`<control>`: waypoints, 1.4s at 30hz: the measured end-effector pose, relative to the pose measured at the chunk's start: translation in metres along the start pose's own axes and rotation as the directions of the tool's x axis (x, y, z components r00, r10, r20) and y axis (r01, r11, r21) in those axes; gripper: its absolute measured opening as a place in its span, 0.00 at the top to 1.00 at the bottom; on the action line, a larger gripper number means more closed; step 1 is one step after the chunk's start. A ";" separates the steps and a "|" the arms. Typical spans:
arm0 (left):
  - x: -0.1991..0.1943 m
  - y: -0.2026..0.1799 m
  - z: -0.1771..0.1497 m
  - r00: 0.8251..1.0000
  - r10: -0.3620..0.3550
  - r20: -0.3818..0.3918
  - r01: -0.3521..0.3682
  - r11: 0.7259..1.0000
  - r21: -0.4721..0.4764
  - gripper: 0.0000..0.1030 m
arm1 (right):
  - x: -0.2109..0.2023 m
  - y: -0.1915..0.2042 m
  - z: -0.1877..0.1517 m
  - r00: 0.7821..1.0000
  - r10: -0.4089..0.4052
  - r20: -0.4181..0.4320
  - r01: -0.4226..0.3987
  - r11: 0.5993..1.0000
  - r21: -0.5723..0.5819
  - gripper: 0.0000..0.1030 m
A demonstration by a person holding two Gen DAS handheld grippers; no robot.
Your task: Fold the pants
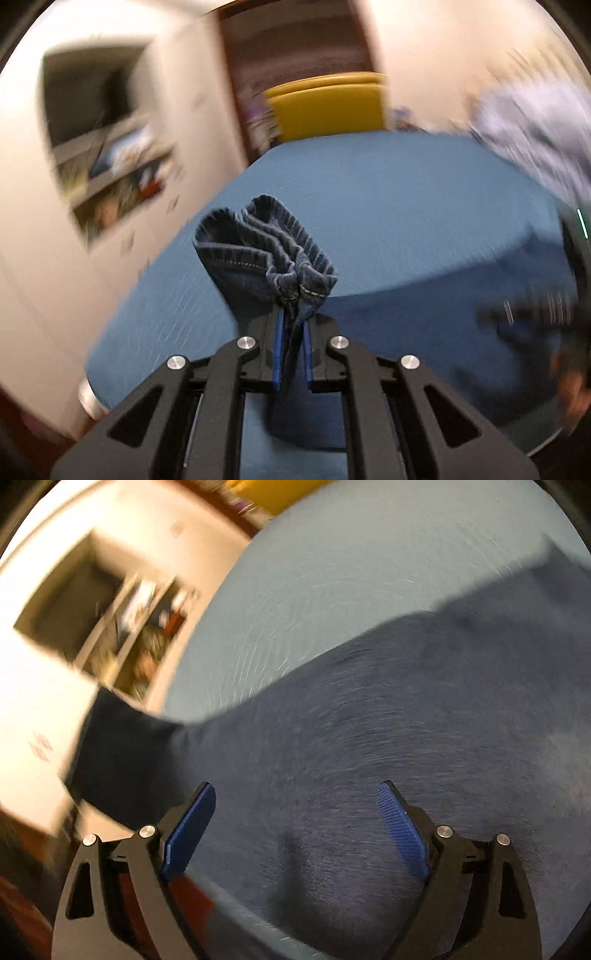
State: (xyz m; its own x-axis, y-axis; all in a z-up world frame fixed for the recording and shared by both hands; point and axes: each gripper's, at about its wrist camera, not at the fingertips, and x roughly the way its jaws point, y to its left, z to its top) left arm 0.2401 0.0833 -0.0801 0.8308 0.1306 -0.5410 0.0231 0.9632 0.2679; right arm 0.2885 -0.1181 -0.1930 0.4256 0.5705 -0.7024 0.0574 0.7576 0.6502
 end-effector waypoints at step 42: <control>-0.037 -0.157 -0.086 0.994 -0.085 0.070 0.042 0.879 0.475 0.81 | 0.010 -0.025 0.013 0.876 0.416 -0.245 -0.334 0.889 0.314 0.15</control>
State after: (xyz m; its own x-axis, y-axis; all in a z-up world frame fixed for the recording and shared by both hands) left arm 0.1575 -0.0522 -0.1704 0.8626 0.0314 -0.5048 0.3194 0.7401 0.5918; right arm 0.3030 -0.1353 -0.2120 0.1758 0.8922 -0.4159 0.1927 0.3831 0.9034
